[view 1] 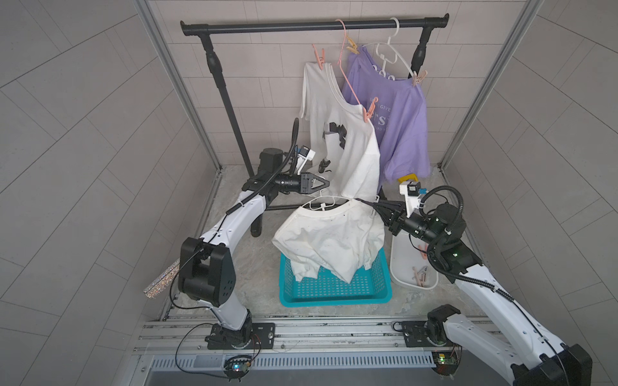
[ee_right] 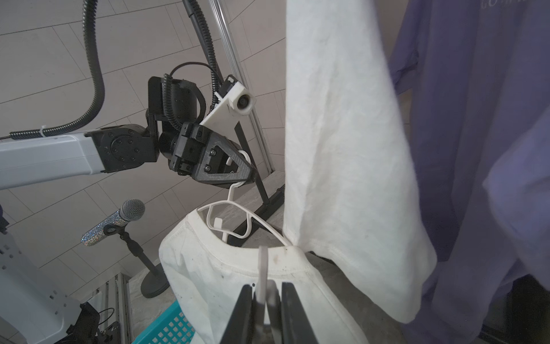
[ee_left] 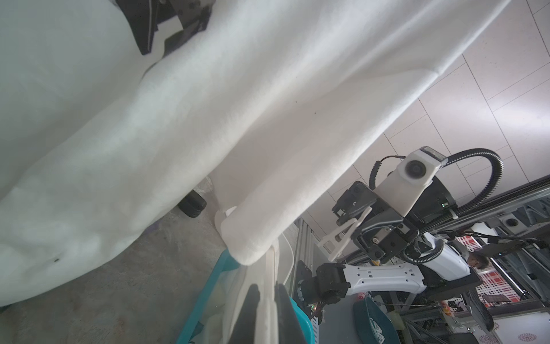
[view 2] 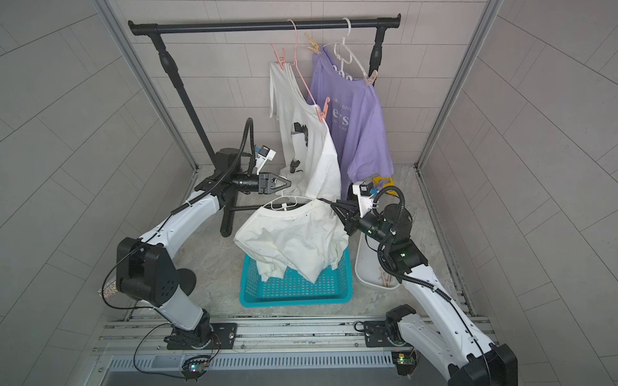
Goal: Use clothespins to secure the t-shirt on both sides of the hanger
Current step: Clamp the T-shirt on the hanger.
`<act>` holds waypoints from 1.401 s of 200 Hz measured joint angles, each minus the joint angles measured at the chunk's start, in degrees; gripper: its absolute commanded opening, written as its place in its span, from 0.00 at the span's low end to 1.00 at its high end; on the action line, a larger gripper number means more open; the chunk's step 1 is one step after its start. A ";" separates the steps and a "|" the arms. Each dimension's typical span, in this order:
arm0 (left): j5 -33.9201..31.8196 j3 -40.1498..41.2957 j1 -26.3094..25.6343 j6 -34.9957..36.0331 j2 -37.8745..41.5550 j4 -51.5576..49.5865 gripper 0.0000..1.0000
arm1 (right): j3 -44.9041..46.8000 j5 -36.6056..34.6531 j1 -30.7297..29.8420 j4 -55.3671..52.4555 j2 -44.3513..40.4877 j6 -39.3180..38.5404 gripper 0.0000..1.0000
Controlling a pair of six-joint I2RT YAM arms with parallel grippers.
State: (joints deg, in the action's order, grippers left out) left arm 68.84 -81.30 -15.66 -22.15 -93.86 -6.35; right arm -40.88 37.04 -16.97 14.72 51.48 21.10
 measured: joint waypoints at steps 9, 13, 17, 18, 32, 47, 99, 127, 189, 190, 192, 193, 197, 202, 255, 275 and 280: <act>-0.07 0.24 -0.02 0.22 0.55 -0.24 0.00 | 0.09 -0.09 0.00 1.11 0.48 -0.22 0.00; -0.13 0.39 -0.02 0.35 0.90 -0.46 0.00 | 0.11 -0.11 0.00 1.55 0.70 -0.24 0.00; -0.13 0.61 -0.02 0.44 1.27 -0.59 0.00 | 0.13 -0.15 0.00 1.92 0.85 -0.35 0.00; -0.15 0.66 -0.04 0.44 1.33 -0.59 0.00 | 0.13 -0.17 0.00 2.12 0.92 -0.31 0.00; -0.17 1.55 -0.15 0.79 2.69 -0.92 0.00 | 0.42 -0.52 0.00 4.13 1.36 -0.52 0.00; -0.15 2.32 -0.24 0.92 4.00 -1.09 0.00 | 0.52 -0.79 0.00 5.53 1.97 -0.74 0.00; 0.22 3.85 -0.26 1.20 6.71 -1.40 0.00 | 0.52 0.20 0.00 8.57 4.57 -1.22 0.00; 0.52 5.29 -0.26 1.20 7.52 -1.62 0.00 | 0.52 1.77 0.00 11.34 5.79 -0.33 0.00; 1.57 5.90 -0.28 1.20 8.46 -2.10 0.00 | 0.50 6.95 0.00 19.61 10.73 5.57 0.00; 1.57 5.90 -0.28 1.20 8.48 -2.10 0.00 | 0.50 6.99 0.00 19.65 10.78 5.64 0.00; 1.57 5.90 -0.28 1.20 8.48 -2.10 0.00 | 0.50 7.21 0.00 19.91 10.95 5.88 0.00; 1.57 5.90 -0.28 1.20 8.50 -2.10 0.00 | 0.50 7.37 0.00 20.09 11.04 6.05 0.00; 1.62 5.90 -0.28 1.20 8.55 -2.10 0.00 | 0.50 7.65 0.00 20.44 11.32 6.38 0.00; 1.62 5.90 -0.28 1.20 8.61 -2.12 0.00 | 0.50 7.93 0.00 20.87 11.58 6.86 0.00; 1.84 5.90 -0.28 1.20 9.49 -2.12 0.00 | 0.52 10.40 0.00 23.15 11.89 10.03 0.00; 2.03 5.90 -0.68 1.20 9.55 -2.12 0.00 | 0.55 11.54 0.00 24.65 12.28 11.15 0.00; 2.08 5.90 -0.79 1.20 9.55 -2.12 0.00 | 0.55 11.74 0.00 25.03 12.52 11.45 0.00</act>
State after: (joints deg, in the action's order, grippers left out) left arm 70.91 -75.40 -16.45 -20.95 -84.31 -8.47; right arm -40.34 48.77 -16.97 39.75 64.01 32.56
